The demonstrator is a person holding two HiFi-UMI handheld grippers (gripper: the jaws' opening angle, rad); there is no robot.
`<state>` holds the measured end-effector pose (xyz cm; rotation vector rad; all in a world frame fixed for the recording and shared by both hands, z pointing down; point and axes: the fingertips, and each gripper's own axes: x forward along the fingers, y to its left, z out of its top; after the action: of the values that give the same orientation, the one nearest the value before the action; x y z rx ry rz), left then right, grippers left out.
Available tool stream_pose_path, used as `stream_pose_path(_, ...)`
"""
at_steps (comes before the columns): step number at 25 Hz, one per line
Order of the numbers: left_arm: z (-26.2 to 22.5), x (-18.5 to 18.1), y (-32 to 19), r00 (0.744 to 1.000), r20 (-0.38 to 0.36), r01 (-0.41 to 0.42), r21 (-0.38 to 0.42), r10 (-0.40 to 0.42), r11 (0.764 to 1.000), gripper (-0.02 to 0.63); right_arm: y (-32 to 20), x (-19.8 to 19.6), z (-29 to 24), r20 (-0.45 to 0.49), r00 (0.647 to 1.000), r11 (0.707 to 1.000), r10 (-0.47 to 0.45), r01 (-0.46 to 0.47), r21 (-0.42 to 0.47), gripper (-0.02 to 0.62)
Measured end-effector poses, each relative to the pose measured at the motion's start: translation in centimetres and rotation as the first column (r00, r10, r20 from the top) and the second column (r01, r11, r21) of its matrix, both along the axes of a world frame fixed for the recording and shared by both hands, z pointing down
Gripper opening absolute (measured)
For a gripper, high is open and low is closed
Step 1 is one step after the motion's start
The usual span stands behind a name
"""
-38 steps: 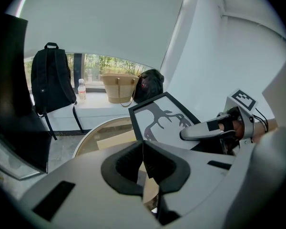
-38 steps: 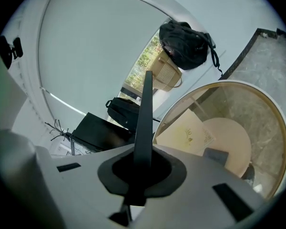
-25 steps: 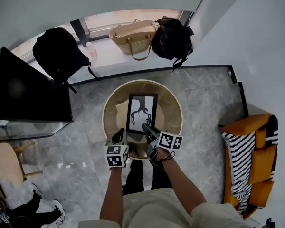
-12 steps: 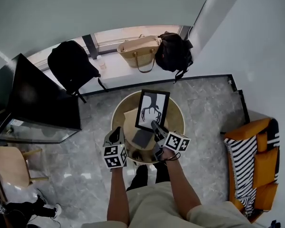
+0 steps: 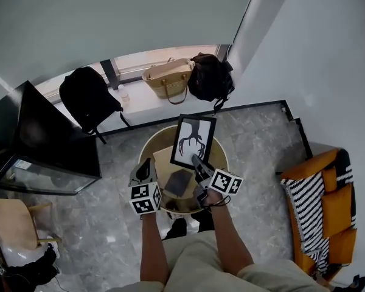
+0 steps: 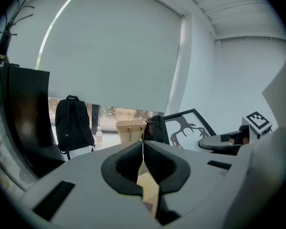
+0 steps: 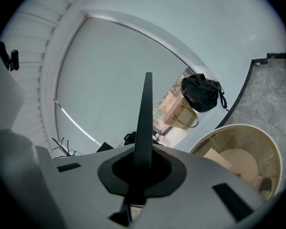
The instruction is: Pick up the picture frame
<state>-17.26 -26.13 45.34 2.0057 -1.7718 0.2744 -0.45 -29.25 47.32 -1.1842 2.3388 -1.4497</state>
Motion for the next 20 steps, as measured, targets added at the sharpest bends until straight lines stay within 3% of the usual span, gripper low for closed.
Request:
stream_pose_path(6, -4.0, 0.3, -0.3, 0.993, 0.115, -0.036, 0.075, 0.028, 0.997, 0.022, -0.2, 2.0, -3.0, 0.007, 1.000, 0.998, -0.010, 0.010, 0.055, 0.040)
stream_pose_path(12, -6.4, 0.7, -1.0, 0.992, 0.113, -0.068, 0.129, 0.054, 0.989, 0.022, -0.3, 1.8, -4.5, -0.008, 0.999, 0.995, -0.032, 0.032, 0.094, 0.040)
stream_pose_path(20, -6.5, 2.9, -1.1, 0.988, 0.114, -0.122, 0.132, 0.107, 0.984, 0.021, -0.1, 1.7, -5.2, 0.018, 0.999, 0.993, -0.041, 0.039, 0.109, 0.040)
